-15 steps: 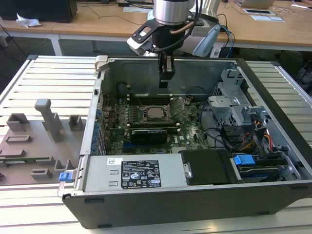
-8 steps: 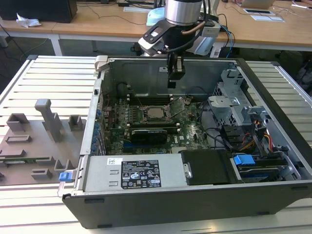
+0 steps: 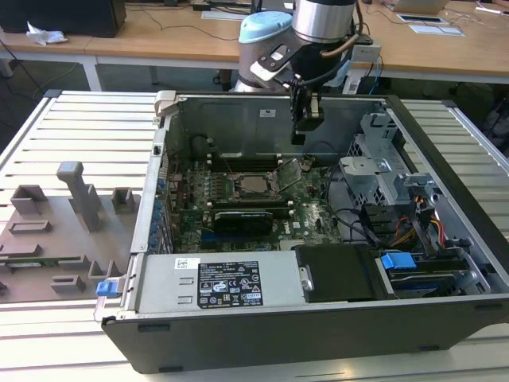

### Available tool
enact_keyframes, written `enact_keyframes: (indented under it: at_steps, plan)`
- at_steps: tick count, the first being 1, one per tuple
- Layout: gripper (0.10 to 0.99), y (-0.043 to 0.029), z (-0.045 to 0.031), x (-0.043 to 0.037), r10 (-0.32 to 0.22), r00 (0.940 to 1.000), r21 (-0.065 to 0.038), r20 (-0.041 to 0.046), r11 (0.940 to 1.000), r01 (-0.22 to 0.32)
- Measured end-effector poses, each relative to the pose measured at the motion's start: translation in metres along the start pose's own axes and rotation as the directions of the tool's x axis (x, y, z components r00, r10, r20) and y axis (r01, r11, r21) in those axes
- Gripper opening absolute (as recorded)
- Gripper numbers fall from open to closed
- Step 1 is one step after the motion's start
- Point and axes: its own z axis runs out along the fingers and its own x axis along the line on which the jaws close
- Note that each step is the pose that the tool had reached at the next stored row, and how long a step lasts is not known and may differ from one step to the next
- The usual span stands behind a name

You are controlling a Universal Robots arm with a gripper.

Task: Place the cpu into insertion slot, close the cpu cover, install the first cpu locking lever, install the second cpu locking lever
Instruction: 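Close the cpu cover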

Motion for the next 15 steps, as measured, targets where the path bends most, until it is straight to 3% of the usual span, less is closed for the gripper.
enact_keyframes:
  at_steps: [1, 2, 5, 11, 15]
  plan:
    - [0.106, 0.0054, 0.0000, 0.0000, 0.000, 1.0000, 0.001, 0.0012, 1.0000, 0.000]
    - [0.106, 0.0212, -0.0001, -0.0001, 0.000, 1.0000, 0.003, 0.0045, 1.0000, 0.000]
    - [0.106, 0.0392, 0.0000, -0.0001, 0.000, 1.0000, 0.006, 0.0063, 1.0000, 0.000]
    - [0.106, 0.0565, 0.0000, 0.0000, 0.000, 1.0000, 0.007, 0.0082, 1.0000, 0.000]
    - [0.106, 0.0641, 0.0000, -0.0001, 0.000, 0.9999, 0.008, 0.0101, 1.0000, 0.000]
